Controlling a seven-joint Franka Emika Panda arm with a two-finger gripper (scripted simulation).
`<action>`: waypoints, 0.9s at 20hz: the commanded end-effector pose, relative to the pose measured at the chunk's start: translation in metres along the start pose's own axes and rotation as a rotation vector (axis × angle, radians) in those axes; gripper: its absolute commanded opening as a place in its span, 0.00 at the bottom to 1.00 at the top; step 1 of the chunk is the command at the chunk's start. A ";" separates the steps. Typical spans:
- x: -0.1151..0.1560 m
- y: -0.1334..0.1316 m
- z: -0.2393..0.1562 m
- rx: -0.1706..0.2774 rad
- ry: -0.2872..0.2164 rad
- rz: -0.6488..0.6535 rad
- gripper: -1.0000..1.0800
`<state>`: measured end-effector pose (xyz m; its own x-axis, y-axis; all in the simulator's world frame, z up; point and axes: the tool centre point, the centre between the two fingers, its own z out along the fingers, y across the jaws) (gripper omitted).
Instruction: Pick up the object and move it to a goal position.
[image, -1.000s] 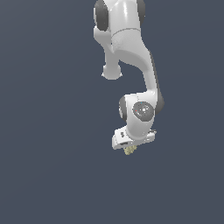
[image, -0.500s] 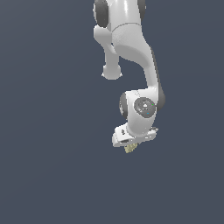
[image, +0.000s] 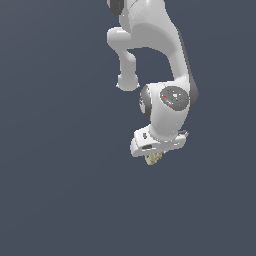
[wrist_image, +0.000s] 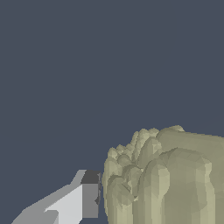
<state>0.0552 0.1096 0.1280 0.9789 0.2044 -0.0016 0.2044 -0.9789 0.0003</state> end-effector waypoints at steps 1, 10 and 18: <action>-0.005 -0.004 -0.028 0.000 0.001 0.000 0.00; -0.023 -0.021 -0.132 -0.001 0.001 0.000 0.00; -0.034 -0.032 -0.202 0.000 0.001 -0.001 0.00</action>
<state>0.0183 0.1332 0.3189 0.9787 0.2054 0.0017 0.2054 -0.9787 0.0005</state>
